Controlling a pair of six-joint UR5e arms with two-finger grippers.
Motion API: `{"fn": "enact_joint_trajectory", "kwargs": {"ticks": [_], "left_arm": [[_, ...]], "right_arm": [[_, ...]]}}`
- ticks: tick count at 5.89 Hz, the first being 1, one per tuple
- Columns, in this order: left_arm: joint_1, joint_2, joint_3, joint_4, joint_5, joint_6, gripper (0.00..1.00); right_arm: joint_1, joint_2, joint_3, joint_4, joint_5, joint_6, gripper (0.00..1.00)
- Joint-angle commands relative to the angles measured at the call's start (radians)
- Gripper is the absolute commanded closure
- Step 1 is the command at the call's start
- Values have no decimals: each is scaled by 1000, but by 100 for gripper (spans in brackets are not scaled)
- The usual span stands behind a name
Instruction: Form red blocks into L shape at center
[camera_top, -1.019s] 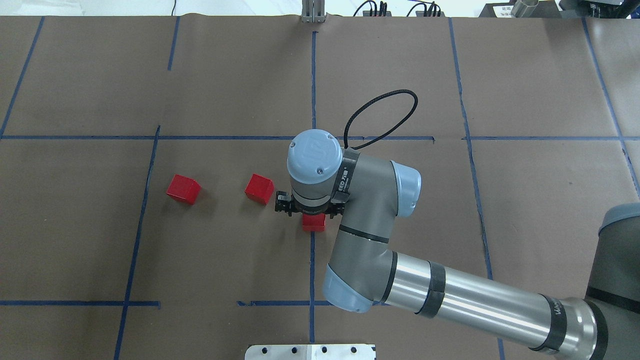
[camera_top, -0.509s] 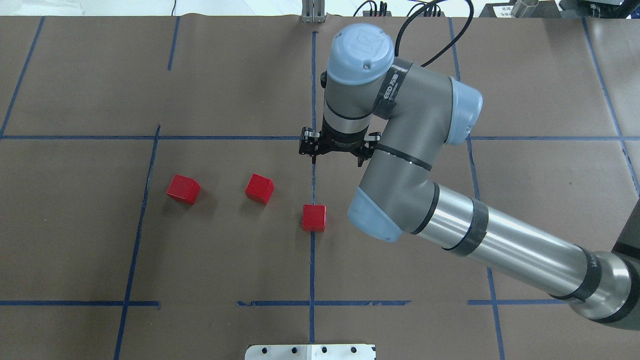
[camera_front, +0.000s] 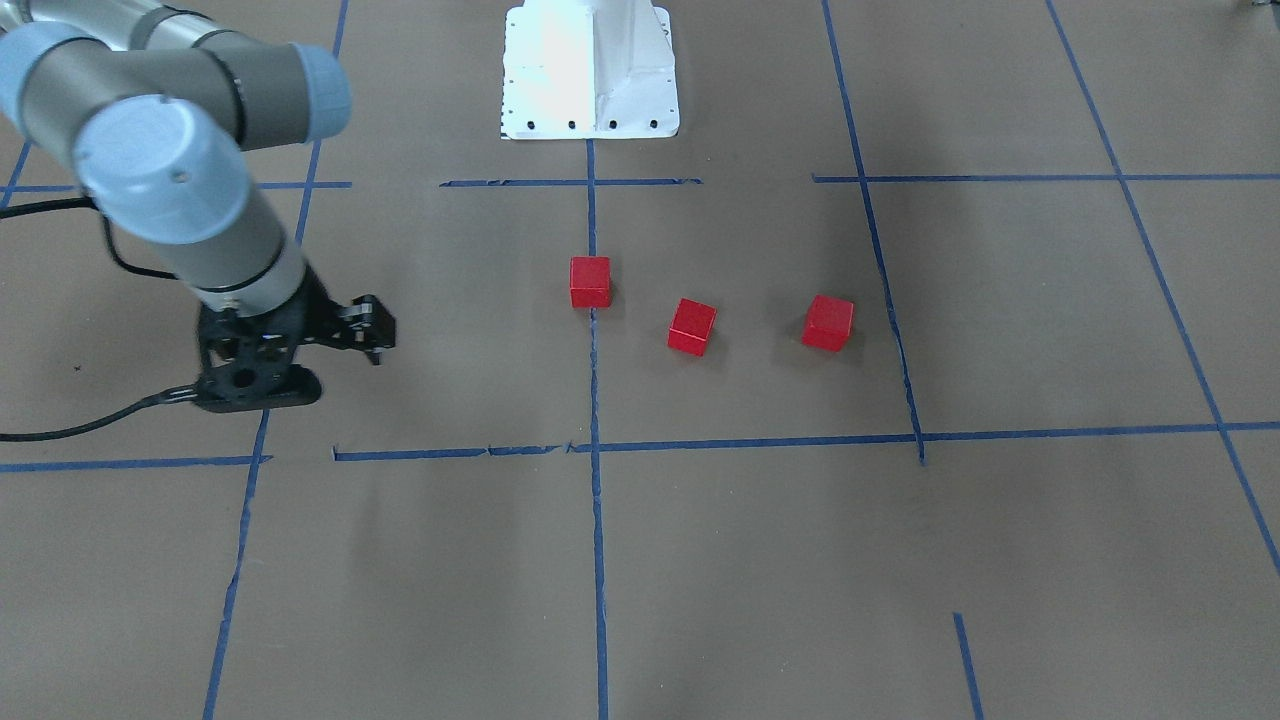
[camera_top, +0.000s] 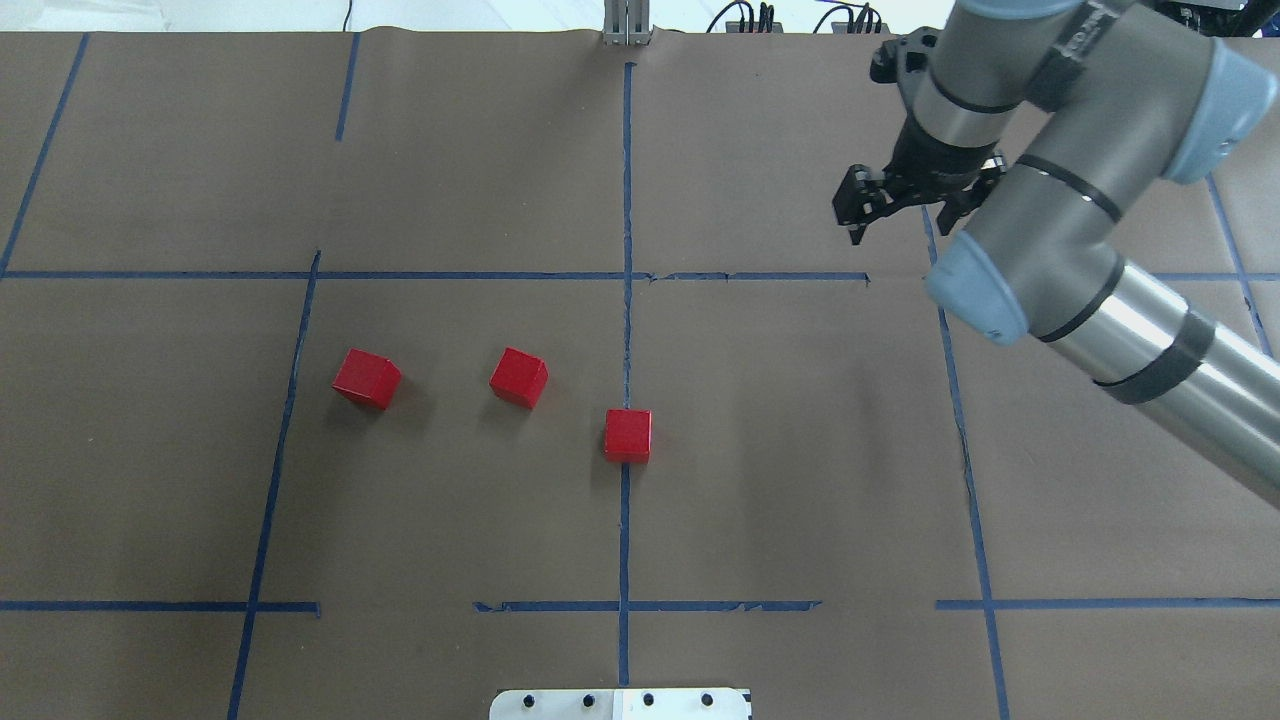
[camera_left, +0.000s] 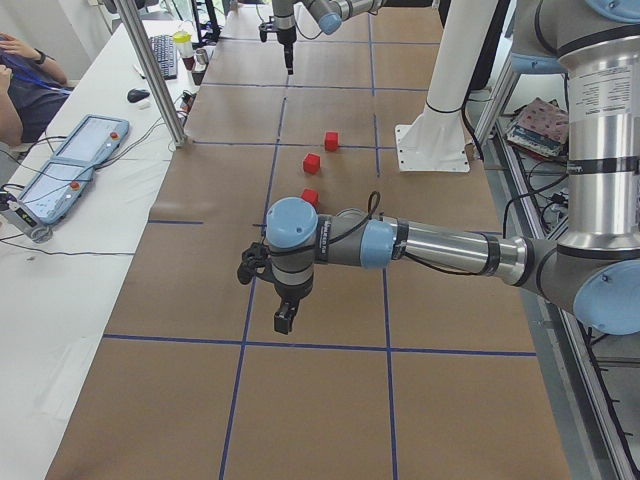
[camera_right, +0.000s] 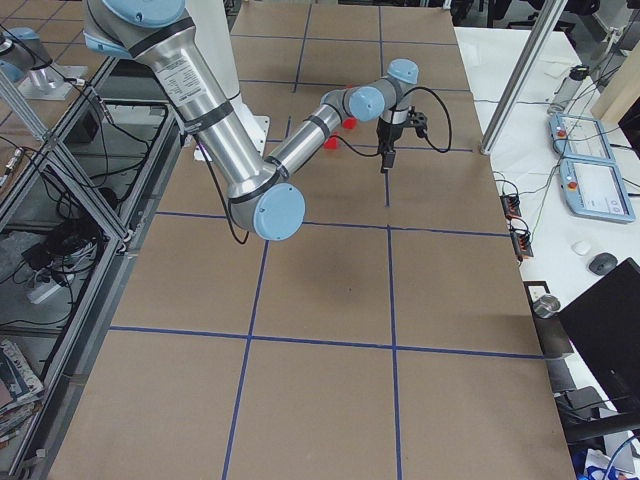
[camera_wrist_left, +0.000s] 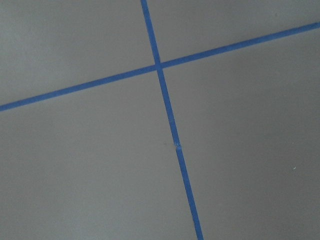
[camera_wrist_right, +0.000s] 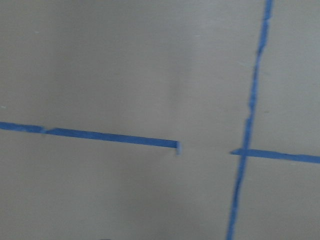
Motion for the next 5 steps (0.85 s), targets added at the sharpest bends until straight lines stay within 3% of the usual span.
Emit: {"fn": "enact_joint_trajectory", "kwargs": {"ticks": [1,3,5], "left_arm": [[40,-29,11,-60,-58,-5,0],[139,-79,-9,-74,-93,-176,0],[254,-125,-11,-166,-97,-304,0]], "right_arm": [[179,-260,96,-1,76,-370,0],[346,-560,220,4,75,-704,0],[622,-803,260,5,144,-983,0]]}}
